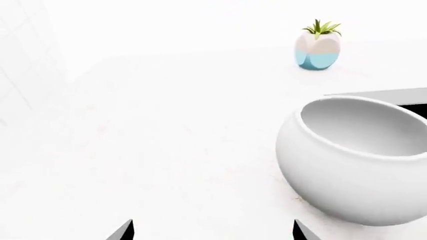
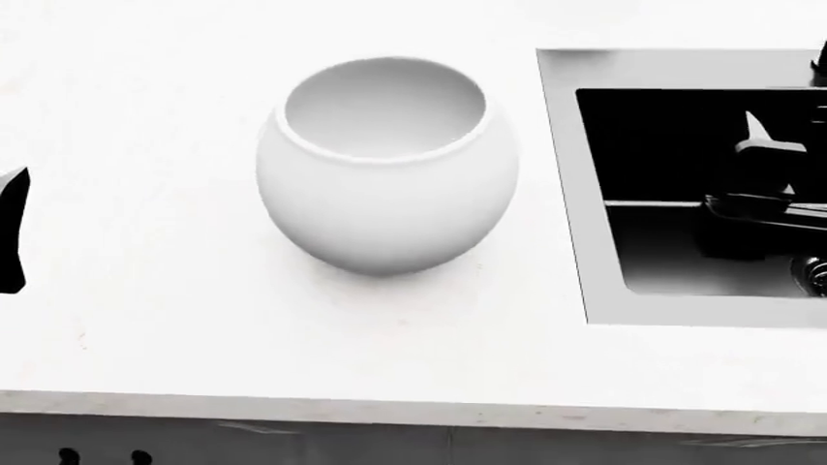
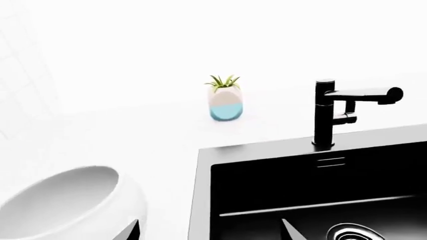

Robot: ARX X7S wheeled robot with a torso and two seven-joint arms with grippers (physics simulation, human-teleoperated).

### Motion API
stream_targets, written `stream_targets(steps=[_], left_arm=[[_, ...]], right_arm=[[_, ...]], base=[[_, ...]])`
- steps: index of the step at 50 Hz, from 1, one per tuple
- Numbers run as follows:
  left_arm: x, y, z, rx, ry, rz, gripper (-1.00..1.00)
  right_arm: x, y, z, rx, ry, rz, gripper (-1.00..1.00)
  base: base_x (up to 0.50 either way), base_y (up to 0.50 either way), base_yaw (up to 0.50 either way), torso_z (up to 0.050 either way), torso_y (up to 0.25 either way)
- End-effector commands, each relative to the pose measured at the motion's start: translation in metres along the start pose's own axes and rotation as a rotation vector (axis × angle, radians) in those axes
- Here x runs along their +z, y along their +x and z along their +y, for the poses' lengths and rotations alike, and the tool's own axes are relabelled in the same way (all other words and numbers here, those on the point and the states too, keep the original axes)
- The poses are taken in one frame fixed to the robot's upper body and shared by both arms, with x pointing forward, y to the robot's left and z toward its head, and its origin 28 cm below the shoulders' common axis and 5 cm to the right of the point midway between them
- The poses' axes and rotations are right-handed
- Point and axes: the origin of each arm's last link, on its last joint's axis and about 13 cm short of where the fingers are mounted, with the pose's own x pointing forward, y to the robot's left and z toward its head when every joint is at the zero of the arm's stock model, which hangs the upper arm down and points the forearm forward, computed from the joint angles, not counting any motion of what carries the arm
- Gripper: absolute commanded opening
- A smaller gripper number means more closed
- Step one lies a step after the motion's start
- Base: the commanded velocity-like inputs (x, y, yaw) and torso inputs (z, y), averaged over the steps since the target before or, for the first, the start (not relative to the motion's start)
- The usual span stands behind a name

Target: There is a mixed pile of frozen fruits and vegetables on the counter. Locate all the frozen vegetables and place the items in a bowl on the counter. Take all the frozen fruits and defrost them in a running sink.

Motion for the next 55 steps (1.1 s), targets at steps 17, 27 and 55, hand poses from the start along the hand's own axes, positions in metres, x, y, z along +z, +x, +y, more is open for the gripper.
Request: stream_targets(steps=[17,27,55], left_arm=[[-0.0019,0.0010,-0.0012,-0.010,-0.024,-0.016,1.00],[-0.0003,0.0013,-0.0024,-0.011,-0.022,-0.021,1.00],[-0.0026,0.0009,-0.0034,-0.018,-0.023,-0.020,1.00]], right_arm=[[-0.0043,0.0013,-0.0004,0.011,0.016,-0.002,1.00],[-0.0034,0.0004,-0.0006,0.016,0.018,-0.001,1.00],[-0.0009,-0.0006,-0.0004,0.021,0.009,0.003,1.00]], base=[[-0.08,-0.43,0.00,0.000,0.000],[0.00,-0.50,0.00,0.000,0.000],[0.00,-0.50,0.00,0.000,0.000]])
